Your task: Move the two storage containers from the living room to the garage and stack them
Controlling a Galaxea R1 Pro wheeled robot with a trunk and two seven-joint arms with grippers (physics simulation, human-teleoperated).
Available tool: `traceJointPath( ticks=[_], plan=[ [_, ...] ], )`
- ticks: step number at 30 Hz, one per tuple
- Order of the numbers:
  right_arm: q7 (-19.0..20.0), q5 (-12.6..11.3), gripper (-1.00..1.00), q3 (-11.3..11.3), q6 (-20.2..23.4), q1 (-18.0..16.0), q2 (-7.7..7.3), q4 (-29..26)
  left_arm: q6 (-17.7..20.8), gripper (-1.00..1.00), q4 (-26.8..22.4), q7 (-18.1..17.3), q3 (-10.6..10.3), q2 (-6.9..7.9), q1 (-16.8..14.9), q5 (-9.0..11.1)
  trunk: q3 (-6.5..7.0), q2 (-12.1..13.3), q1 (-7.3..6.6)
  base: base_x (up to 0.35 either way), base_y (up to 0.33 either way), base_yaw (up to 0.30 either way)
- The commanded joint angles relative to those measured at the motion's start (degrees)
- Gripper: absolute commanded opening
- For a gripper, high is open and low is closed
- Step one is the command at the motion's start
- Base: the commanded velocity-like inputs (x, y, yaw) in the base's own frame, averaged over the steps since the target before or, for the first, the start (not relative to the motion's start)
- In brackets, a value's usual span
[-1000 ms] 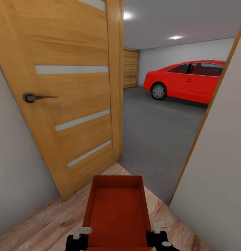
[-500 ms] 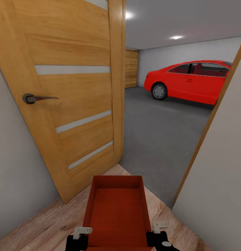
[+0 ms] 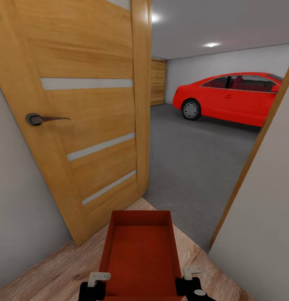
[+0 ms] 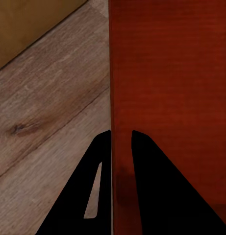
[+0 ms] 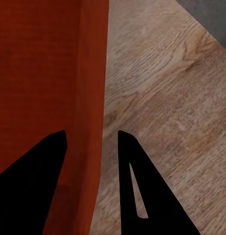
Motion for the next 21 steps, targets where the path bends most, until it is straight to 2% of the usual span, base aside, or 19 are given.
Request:
traceJointPath(
  ticks=[1,11,16,21],
  plan=[
    [-0.5,-0.17,-1.0,-0.05,-0.17,-0.05,0.0,0.08,-0.22,-1.0,-0.02,0.81,1.73,-0.01,-0.05,-0.5,-0.05,-0.02,-0.01,0.013,0.006,-0.074],
    [-0.5,-0.17,-1.0,-0.05,-0.19,-0.05,0.0,0.08,-0.22,-1.0,-0.02,0.81,1.73,-0.01,-0.05,-0.5,-0.05,-0.02,-0.01,0.003,0.002,-0.169],
    [-0.5,-0.17,-1.0,-0.05,-0.19,-0.05,0.0,0.08,-0.22,-1.0,-0.02,0.81,1.73,-0.01,-0.05,-0.5,-0.05,-0.02,-0.01,0.022,0.017,-0.049],
    [-0.5,-0.17,-1.0,-0.05,-0.21,-0.05,0.0,0.08,-0.22,-1.0,-0.02,0.81,1.73,-0.01,-0.05,-0.5,-0.05,-0.02,-0.01,0.159,0.122,-0.007]
  ],
)
